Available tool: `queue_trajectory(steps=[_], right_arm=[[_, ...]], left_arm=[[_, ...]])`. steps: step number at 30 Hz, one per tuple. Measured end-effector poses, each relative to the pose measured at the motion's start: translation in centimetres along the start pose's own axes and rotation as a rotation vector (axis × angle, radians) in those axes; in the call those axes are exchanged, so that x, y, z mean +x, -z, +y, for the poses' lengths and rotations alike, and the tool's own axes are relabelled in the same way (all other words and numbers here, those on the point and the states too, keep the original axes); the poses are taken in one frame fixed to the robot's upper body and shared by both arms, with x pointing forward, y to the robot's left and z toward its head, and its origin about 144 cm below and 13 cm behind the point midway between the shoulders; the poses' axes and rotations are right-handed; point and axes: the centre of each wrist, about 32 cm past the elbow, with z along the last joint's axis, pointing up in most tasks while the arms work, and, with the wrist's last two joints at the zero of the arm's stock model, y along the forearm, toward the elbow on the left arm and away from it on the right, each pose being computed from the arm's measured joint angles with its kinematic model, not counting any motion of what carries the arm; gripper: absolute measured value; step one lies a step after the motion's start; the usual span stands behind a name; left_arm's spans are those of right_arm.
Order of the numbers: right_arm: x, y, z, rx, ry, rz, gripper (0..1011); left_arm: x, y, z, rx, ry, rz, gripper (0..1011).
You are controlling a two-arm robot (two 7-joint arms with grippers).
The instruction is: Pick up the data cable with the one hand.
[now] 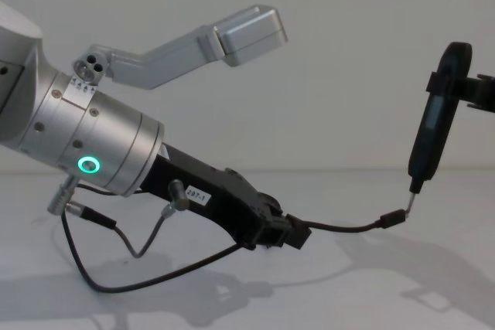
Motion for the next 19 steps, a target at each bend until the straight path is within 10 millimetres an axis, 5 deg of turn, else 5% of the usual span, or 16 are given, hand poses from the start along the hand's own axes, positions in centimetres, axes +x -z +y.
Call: queue_trajectory(steps=[19], right_arm=[[0.07, 0.15, 0.06, -0.005, -0.002, 0.001, 279]], left_arm=[[0.00, 0.00, 0.00, 0.000, 0.000, 0.000, 39]])
